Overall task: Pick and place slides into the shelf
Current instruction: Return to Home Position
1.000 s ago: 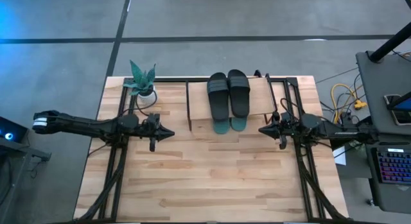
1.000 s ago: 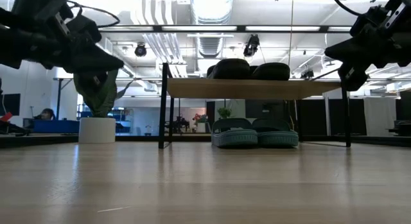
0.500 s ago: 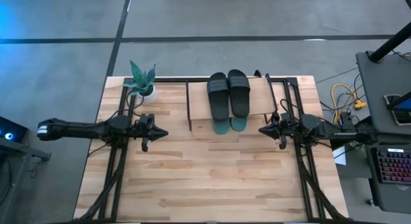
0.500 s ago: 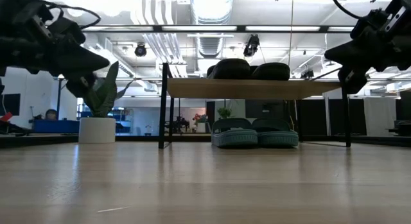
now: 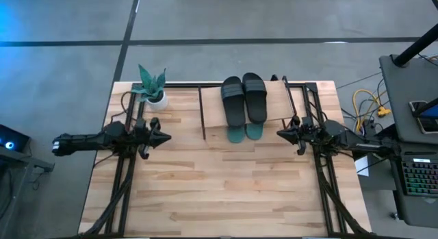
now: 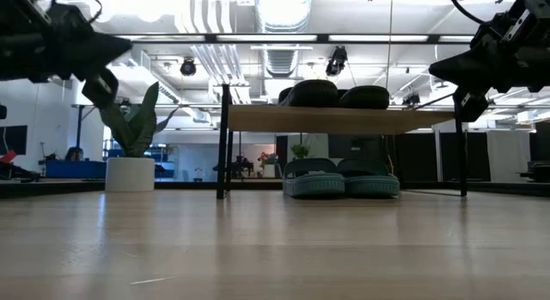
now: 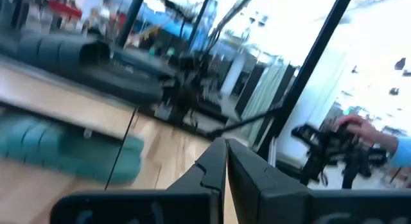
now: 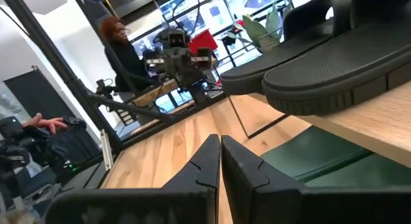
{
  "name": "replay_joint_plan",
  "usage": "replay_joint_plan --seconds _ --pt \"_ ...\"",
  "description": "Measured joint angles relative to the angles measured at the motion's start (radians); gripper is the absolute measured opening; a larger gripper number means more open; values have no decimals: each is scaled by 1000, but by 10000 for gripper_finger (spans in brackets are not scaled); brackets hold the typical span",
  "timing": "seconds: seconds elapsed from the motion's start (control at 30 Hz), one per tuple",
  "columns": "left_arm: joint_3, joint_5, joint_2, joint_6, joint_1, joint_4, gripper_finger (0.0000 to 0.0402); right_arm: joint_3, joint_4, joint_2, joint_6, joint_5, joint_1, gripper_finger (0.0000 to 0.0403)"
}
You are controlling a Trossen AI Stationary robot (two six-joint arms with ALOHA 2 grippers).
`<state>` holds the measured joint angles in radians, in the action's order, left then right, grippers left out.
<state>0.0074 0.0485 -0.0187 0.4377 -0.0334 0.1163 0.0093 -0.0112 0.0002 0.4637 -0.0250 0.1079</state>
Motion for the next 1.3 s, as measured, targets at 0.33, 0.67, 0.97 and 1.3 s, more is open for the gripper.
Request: replay_joint_plan --seconds 0.33,0.67,0.97,1.3 --pt "-1 -1 -20 0 -1 60 0 0 1 1 0 0 3 8" --pt "-2 -1 -41 0 -1 60 0 0 1 2 0 0 2 8" --pt "0 -1 -59 0 -1 59 0 0 0 3 0 0 2 8" --pt "0 -118 -62 -162 -2 78 0 0 0 2 0 1 2 8"
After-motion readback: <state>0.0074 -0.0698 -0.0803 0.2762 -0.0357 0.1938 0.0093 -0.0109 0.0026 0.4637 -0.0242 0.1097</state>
